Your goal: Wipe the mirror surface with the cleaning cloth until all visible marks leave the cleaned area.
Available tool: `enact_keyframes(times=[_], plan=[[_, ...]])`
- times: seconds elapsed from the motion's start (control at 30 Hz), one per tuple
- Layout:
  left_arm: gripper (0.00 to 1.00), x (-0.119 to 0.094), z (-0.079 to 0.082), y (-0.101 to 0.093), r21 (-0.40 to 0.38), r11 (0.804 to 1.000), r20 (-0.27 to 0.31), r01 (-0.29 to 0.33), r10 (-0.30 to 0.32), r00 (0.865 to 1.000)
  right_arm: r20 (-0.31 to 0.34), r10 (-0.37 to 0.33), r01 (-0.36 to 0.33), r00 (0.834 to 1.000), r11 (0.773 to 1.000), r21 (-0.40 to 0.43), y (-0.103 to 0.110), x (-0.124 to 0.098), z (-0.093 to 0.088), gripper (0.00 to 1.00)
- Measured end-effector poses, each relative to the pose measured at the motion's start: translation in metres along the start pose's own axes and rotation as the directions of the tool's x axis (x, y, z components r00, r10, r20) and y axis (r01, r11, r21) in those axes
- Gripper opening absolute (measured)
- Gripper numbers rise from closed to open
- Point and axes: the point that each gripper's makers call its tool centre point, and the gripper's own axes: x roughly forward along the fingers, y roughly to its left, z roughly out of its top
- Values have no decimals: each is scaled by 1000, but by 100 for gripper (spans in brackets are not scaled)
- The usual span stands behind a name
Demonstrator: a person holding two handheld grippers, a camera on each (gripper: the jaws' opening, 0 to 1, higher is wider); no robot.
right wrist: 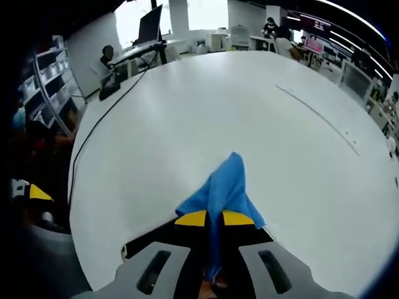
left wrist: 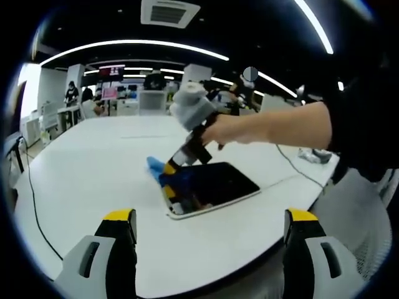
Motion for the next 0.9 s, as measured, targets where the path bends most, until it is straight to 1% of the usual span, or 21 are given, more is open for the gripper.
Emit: enact_keyframes(times=[0.17, 0.33, 0.37, 0.43, 0.6, 0.7, 0.9], plan=[[99, 0, -1, 0, -4, 1000, -2, 1, -1, 1000, 4, 24, -24, 1000, 1000, 10, 2, 2, 0, 2], [98, 0, -1, 0, -5, 1000, -3, 3, -3, 1000, -10, 41, -42, 999, 999, -9, 11, 0, -4, 2], [98, 0, -1, 0, -5, 1000, -3, 3, -3, 1000, -9, 44, -44, 999, 999, -13, 19, -4, -9, 2], [98, 0, -1, 0, -6, 1000, -2, 3, -3, 1000, -5, 46, -46, 999, 999, -20, 18, -4, -9, 2], [98, 0, 1, 2, -6, 1000, 11, -4, 4, 1000, -4, 54, -54, 999, 998, -15, 31, -11, -17, 2], [98, 0, 2, 2, -4, 1000, 14, -2, 2, 1000, -7, 60, -60, 998, 998, -14, 34, -10, -18, 2], [97, 0, 1, 1, -7, 1000, 12, 1, -1, 1000, -31, 68, -68, 997, 998, -14, 46, -15, -25, 2]])
